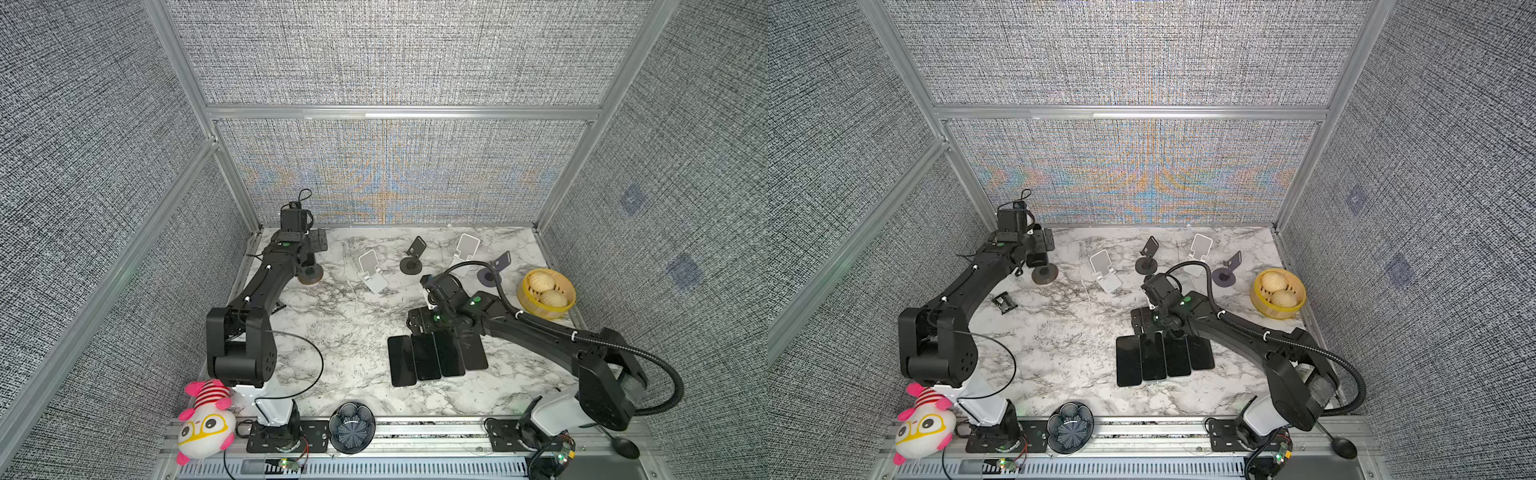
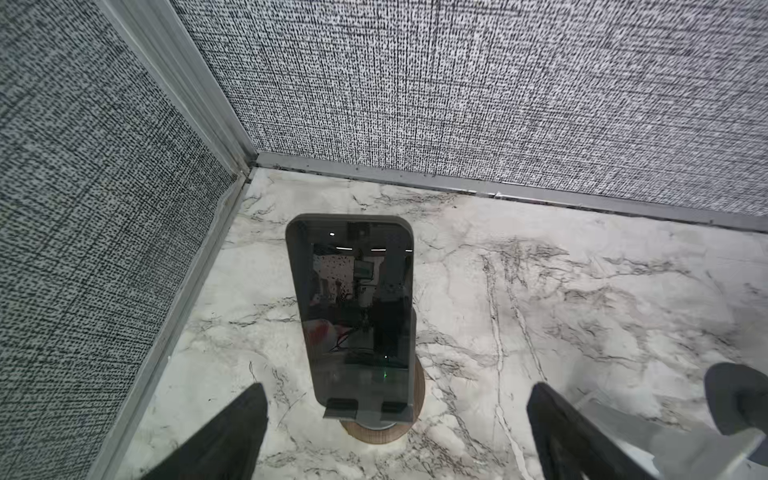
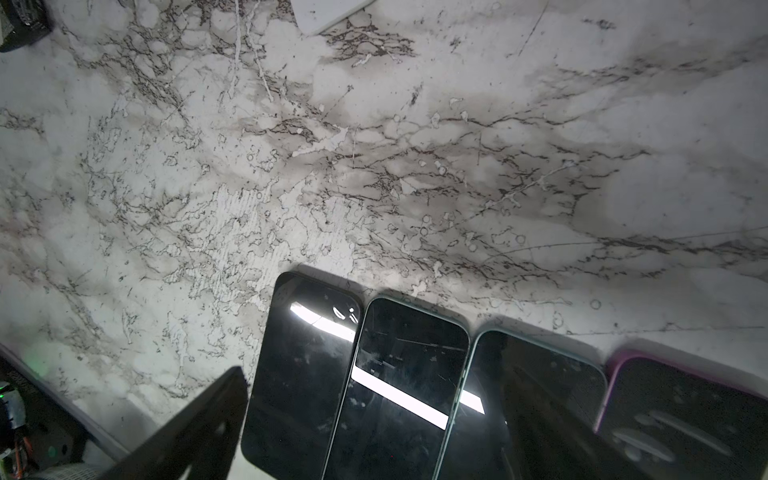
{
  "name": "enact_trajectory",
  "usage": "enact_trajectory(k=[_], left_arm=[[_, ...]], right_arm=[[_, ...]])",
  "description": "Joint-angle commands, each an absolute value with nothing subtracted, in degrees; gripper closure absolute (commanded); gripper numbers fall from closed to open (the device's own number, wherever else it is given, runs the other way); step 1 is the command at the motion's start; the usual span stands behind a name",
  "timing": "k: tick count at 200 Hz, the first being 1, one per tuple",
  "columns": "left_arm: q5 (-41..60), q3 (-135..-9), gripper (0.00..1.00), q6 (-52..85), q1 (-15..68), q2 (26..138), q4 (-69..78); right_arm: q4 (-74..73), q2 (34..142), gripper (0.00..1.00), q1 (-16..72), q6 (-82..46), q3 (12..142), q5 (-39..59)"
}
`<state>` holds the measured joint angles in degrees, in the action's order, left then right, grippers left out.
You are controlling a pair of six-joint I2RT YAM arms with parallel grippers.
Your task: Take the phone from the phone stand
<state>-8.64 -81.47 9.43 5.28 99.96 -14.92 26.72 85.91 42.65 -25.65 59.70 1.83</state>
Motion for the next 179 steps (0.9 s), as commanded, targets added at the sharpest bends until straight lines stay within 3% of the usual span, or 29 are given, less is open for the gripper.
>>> enact_trajectory(k=[1,179], left_arm=[[-4.37,-83.42,0.01,8.23,3.52,102.47,-13.65],[-0.64,-92.54,0.01,4.35,0.01,113.5,-15.11]], right_arm=[[26.38,85.51,0.04,42.39,-25.66,59.41,2.37],[27.25,87.45,0.05,42.28,-27.32,60.42,3.3]])
